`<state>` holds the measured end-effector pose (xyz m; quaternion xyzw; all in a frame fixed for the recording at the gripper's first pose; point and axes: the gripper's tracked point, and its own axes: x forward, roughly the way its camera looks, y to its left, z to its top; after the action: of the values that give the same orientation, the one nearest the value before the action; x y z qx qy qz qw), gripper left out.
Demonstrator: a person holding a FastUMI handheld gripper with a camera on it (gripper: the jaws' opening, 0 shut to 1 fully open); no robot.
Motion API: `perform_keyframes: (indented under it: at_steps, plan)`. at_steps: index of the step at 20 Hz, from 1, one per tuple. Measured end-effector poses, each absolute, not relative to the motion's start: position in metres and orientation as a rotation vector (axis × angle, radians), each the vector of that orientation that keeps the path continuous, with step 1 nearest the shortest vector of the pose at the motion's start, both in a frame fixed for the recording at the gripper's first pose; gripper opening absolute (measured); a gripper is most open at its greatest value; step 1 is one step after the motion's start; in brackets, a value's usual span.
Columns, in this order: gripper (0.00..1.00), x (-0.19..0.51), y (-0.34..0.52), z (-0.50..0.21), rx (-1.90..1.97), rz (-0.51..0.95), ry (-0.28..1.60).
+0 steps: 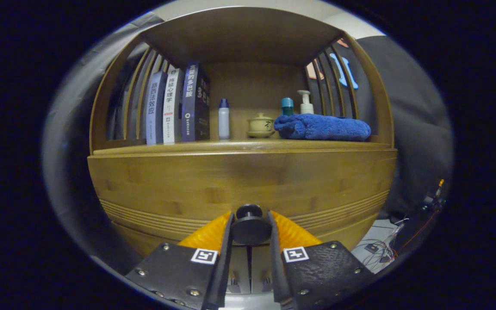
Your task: Pull open the drawer, take out the items inside it, and place them on the countertop above the cabinet.
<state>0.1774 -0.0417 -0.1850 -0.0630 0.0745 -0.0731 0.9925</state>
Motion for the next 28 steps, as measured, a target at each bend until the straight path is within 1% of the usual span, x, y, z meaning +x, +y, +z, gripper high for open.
perform_keyframes:
  at_steps: [3,4,7,9,16,22,27,28]
  plan:
    - [0.36,0.173,-0.039,-0.188,-0.114,-0.097,0.208]
    - [0.3,0.172,-0.04,-0.187,-0.11,-0.096,0.214]
    - [0.3,0.164,-0.038,-0.182,-0.164,-0.087,0.203]
    - [0.3,0.14,-0.035,-0.187,-0.138,-0.081,0.209]
    - [0.29,0.094,-0.032,-0.184,-0.167,-0.056,0.215]
    - [0.29,0.092,-0.032,-0.184,-0.168,-0.041,0.227]
    - [0.3,0.09,-0.032,-0.183,-0.14,-0.056,0.239]
    - [0.28,0.086,-0.03,-0.184,-0.123,-0.042,0.245]
